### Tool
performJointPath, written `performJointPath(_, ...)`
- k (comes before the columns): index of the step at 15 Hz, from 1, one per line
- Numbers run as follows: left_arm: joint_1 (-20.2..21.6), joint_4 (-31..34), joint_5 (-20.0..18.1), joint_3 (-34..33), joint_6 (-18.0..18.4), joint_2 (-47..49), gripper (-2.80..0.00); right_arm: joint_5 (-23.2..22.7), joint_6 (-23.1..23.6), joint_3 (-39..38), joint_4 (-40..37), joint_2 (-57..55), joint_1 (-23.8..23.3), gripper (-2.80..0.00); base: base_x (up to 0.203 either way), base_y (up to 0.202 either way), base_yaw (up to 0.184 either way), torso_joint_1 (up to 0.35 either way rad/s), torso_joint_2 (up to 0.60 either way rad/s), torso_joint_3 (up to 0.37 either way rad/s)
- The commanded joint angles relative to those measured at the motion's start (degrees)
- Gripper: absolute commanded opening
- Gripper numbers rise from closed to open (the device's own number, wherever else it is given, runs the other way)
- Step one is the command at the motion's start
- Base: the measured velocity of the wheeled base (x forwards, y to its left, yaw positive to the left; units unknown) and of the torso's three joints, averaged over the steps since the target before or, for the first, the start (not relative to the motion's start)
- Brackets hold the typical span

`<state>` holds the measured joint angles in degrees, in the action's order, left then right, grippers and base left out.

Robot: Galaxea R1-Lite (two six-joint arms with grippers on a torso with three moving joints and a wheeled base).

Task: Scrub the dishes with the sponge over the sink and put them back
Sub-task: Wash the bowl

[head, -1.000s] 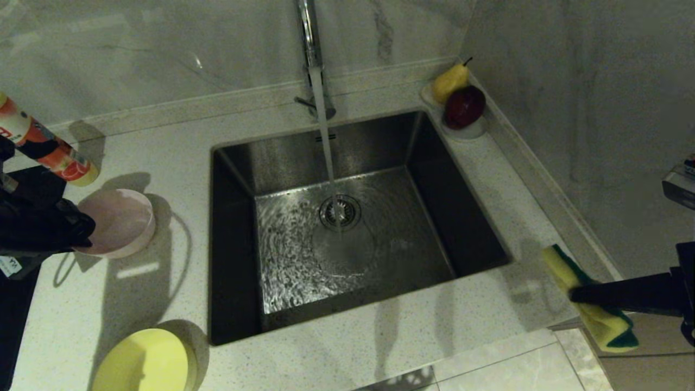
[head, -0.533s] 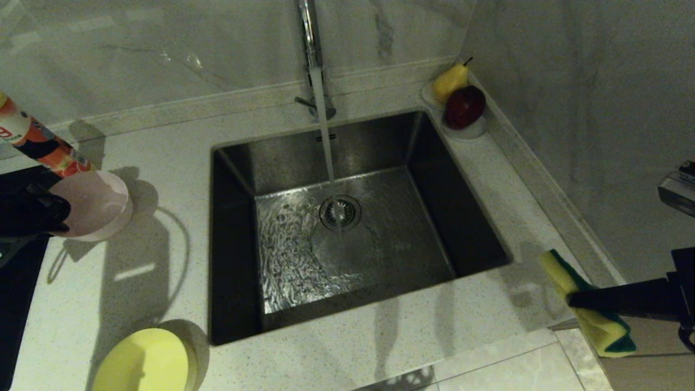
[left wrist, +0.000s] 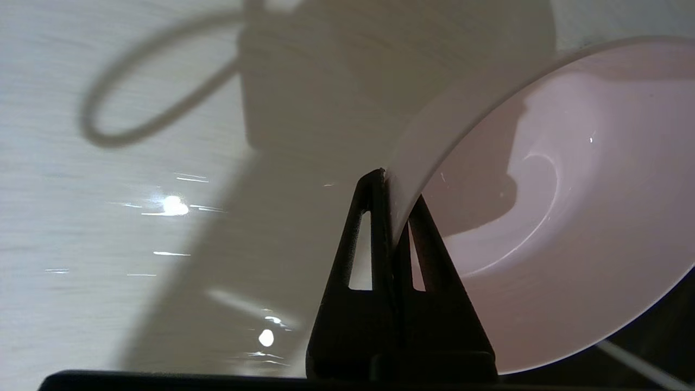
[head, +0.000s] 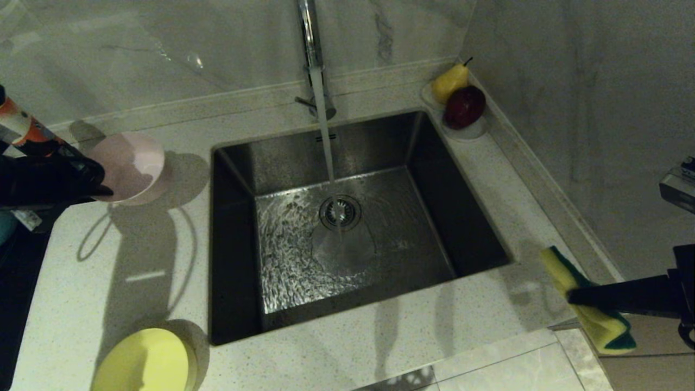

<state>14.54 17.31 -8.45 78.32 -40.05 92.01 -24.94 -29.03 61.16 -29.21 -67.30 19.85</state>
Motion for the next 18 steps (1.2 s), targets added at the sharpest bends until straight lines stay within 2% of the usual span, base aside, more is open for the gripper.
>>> performJointPath(1, -9.03, 0.14, 6.48, 3.23, -0.71, 3.51, -2.8, -0.19, -0.15, 0.1, -0.05, -0.27, 0.28, -2.8, 0.0, 0.0, 0.0, 0.0, 0.0, 0.0)
performJointPath(3, -16.07, 0.39, 12.34, 7.12, -0.93, 7.11, -2.8, -0.19, -0.15, 0.8, 0.03, -0.47, 0.57, -2.8, 0.0, 0.0, 0.0, 0.0, 0.0, 0.0)
performJointPath(7, -26.89, 1.16, 14.68, 12.02, -1.07, 13.36, -2.8, -0.28, -0.15, 1.24, 0.03, -0.28, 0.63, -2.8, 0.0, 0.0, 0.0, 0.0, 0.0, 0.0)
performJointPath(13, -34.89, 1.0, 15.22, 17.78, -1.26, 19.16, -2.8, -0.46, -0.15, 2.11, -0.15, 1.11, 1.06, -2.8, 0.0, 0.0, 0.0, 0.0, 0.0, 0.0)
performJointPath(18, -39.37, 1.12, 19.53, 21.76, -1.26, 23.93, -2.8, -0.37, -0.24, 2.38, -0.5, 2.27, 2.28, -2.8, 0.0, 0.0, 0.0, 0.0, 0.0, 0.0)
